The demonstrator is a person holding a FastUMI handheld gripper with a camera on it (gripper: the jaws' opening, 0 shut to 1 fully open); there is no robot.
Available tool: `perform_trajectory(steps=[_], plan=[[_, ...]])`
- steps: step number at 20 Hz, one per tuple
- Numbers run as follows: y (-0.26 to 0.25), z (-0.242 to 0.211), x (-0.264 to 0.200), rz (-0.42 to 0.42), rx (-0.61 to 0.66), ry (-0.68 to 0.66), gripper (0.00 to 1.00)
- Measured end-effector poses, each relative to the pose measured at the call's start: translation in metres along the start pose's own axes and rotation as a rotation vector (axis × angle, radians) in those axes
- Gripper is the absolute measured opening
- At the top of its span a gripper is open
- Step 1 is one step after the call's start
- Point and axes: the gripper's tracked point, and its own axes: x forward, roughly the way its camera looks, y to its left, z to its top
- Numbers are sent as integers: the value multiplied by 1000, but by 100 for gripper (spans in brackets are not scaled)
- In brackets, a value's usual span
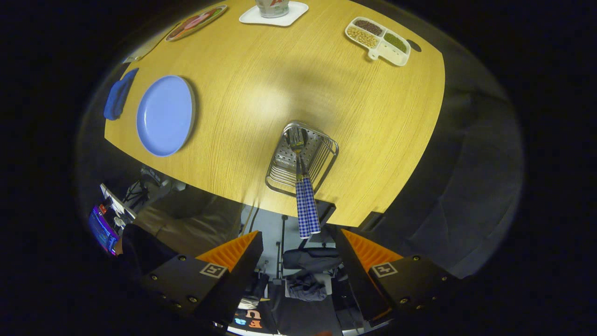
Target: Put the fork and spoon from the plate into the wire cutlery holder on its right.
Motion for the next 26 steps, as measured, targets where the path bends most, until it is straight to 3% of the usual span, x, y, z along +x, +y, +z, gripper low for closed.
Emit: perform_trajectory(steps=[8, 14, 18, 26], plan=[[88, 30, -37, 39, 40, -565, 96], [153, 47, -88, 22, 133, -1141, 97], [169, 31, -150, -21, 202, -1533, 96], [180, 10, -193, -85, 236, -1759, 96]])
